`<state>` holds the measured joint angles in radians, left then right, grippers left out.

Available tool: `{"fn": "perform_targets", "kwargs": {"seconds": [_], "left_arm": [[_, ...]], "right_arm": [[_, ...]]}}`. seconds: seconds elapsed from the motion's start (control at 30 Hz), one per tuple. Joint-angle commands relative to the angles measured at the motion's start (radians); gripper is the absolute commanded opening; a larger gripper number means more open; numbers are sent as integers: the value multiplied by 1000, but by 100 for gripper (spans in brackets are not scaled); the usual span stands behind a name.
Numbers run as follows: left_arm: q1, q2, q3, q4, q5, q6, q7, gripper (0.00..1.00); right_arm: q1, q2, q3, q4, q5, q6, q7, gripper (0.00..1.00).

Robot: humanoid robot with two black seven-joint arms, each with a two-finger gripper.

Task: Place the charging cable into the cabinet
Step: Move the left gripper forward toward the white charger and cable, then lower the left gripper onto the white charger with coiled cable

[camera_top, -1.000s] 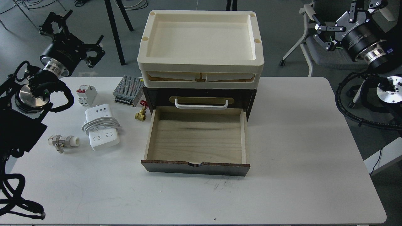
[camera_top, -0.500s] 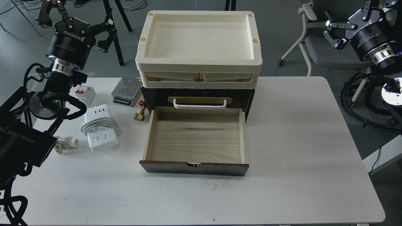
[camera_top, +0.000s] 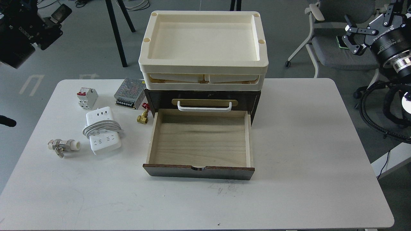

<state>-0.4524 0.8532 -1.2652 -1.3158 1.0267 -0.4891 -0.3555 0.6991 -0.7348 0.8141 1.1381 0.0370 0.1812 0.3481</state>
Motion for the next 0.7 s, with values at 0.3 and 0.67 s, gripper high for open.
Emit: {"fn": "perform_targets", "kwargs": {"seconds": [0.3,0.67], "left_arm": [[87,122,79,-71,809,0,-133,100],[-129,117,694,54,1118,89,-133,100]], "right_arm": [[-145,-15,109,43,0,3,3,100],[-176,-15,111,43,0,3,5,100]]}}
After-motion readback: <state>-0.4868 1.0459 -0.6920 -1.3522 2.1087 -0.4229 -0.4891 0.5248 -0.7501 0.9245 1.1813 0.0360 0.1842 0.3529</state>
